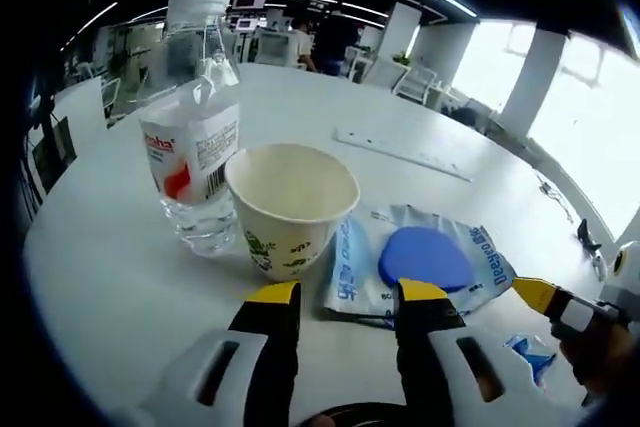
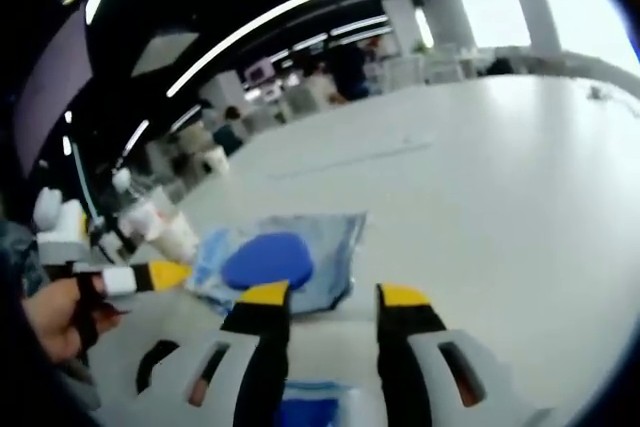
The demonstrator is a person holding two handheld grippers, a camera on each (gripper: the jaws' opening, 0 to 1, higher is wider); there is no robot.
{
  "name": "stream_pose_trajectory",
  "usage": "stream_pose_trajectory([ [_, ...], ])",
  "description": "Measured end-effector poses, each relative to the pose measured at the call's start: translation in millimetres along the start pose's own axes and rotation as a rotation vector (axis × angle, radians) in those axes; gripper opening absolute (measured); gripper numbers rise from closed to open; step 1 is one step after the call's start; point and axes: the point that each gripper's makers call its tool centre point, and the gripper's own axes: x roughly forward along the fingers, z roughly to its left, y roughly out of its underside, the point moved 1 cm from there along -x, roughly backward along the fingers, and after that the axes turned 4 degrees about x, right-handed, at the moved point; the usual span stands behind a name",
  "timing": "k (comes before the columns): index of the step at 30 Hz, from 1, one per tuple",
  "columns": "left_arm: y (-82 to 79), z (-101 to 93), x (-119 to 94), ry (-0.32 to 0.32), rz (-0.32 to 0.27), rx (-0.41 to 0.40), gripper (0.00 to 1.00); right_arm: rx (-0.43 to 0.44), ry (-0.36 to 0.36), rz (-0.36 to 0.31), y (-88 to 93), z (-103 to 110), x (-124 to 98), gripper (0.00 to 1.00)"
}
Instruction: Arrange the tabletop items into an orderly group along one side of the table until the central work area is clear of visible clutter.
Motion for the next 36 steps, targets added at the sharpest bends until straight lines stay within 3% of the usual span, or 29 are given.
stream_pose_trajectory([
  [9,2.0,-2.3,-13.8,0.016,-0.013,0.038,0.76,0.005,-0.025,-0.005,1.8,9.7,-12.2,0.61],
  [19,2.5,9.3,-37.1,-0.003,-0.042,0.036,1.00,-0.035,-0.048,-0.017,-4.0,21.3,-23.3,0.84],
  [24,4.2,16.2,-53.3,-0.005,-0.047,0.044,1.00,-0.039,-0.049,-0.019,-6.9,22.4,-37.6,0.91],
  [36,8.0,30.0,-85.7,0.021,-0.049,0.076,1.00,-0.067,-0.037,-0.042,-15.6,29.9,-68.8,0.91],
])
